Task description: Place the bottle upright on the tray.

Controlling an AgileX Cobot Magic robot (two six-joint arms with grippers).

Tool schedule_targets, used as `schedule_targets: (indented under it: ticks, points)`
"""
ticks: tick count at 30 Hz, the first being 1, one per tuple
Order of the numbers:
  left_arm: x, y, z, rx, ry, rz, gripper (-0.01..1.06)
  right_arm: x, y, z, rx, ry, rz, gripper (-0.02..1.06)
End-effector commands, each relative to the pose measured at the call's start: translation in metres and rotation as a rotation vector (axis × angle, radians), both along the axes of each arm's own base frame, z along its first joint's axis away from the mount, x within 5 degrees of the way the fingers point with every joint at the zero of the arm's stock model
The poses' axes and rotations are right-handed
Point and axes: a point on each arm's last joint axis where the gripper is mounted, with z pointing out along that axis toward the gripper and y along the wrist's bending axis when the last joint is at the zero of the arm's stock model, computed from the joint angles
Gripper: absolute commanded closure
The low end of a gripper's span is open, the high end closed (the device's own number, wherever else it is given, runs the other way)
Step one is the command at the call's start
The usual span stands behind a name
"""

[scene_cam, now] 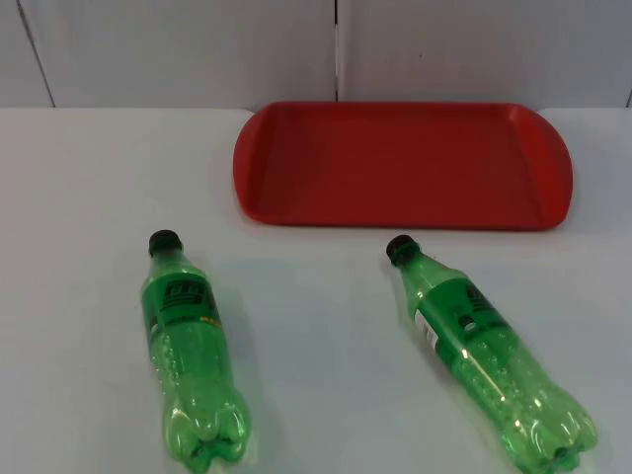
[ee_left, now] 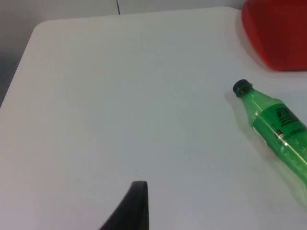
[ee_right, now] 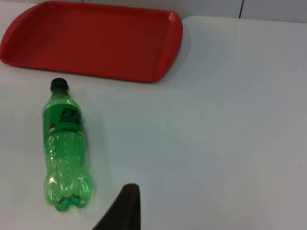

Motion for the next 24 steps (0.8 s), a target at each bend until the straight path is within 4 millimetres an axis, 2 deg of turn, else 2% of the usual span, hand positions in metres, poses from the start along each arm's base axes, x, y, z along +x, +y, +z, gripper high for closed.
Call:
schedule_targets:
  ticks: [1,7,13,24]
  points:
    - [0.0,-0.001,-0.001,-0.021,-0.002,-0.004,0.0,0.001,0.0,-0.001,-0.008,-0.006,0.0,-0.01]
    - [-0.001,-0.003,0.001,-0.067,-0.013,0.006,0.0,0.001,0.0,-0.001,-0.008,-0.006,0.0,-0.01]
    - [-0.002,-0.002,0.016,-0.075,-0.055,0.015,0.0,0.001,0.0,-0.001,-0.008,-0.006,0.0,-0.01]
    - [0.009,-0.001,0.037,-0.117,-0.042,0.044,0.0,0.001,0.0,-0.001,-0.008,-0.006,0.0,-0.01]
